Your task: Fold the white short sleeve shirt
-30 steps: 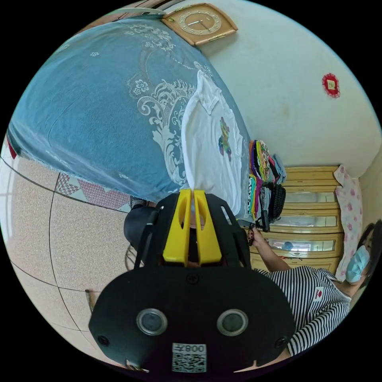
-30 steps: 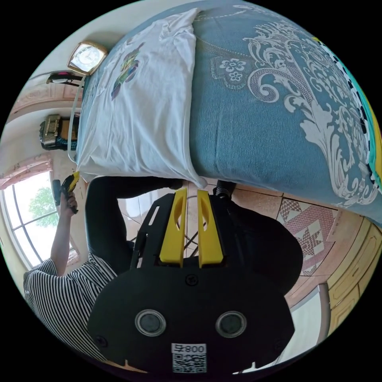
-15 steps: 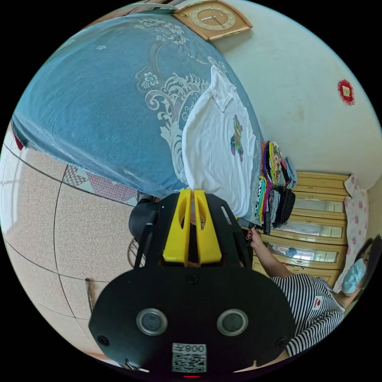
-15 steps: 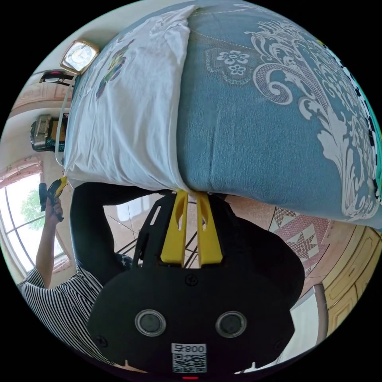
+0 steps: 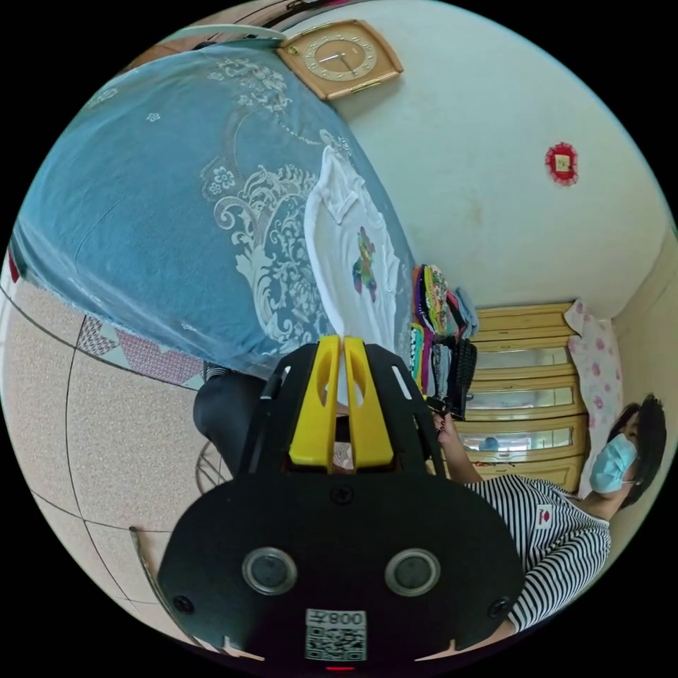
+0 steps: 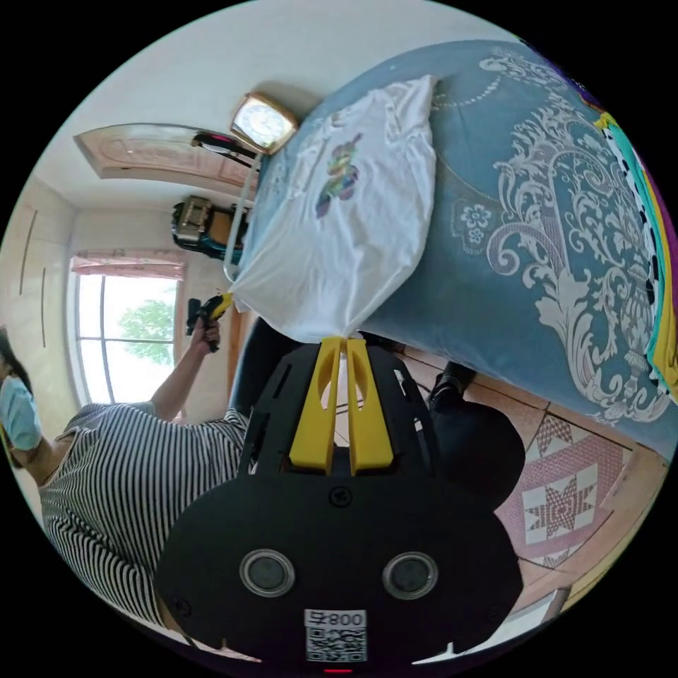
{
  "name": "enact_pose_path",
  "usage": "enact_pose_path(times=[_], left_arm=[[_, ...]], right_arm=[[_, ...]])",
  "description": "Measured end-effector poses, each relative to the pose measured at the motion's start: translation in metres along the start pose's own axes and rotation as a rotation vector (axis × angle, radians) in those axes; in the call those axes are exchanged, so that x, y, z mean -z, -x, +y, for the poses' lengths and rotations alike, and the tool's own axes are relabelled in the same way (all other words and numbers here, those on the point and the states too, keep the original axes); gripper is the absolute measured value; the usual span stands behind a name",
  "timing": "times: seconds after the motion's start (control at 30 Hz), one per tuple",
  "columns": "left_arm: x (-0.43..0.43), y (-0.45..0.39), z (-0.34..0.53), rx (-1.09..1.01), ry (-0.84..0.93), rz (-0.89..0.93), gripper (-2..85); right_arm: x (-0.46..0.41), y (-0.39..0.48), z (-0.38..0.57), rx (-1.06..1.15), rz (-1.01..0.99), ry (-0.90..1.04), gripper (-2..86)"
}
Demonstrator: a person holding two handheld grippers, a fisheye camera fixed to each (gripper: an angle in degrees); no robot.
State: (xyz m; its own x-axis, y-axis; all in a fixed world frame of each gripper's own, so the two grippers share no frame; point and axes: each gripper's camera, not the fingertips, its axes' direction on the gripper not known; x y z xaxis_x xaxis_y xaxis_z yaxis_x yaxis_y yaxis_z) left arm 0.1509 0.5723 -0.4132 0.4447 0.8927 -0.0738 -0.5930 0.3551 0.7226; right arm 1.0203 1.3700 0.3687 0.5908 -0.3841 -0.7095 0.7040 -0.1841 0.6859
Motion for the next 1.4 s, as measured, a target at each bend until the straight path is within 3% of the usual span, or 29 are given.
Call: enact_pose_path(times=[0.43,1.4], left_arm=[[0.072,-0.09,0.034,-0.12,-0.056,0.124,0.7],[0.17,-0.032,0.175,-0.095,-0.088,0.248,0.7]], right_arm=[[0.089,0.027,0.065,0.147,-0.093,-0.094,0.6],[0.103,-0.05,0.214,0.166,-0.168,-0.069,0.6]])
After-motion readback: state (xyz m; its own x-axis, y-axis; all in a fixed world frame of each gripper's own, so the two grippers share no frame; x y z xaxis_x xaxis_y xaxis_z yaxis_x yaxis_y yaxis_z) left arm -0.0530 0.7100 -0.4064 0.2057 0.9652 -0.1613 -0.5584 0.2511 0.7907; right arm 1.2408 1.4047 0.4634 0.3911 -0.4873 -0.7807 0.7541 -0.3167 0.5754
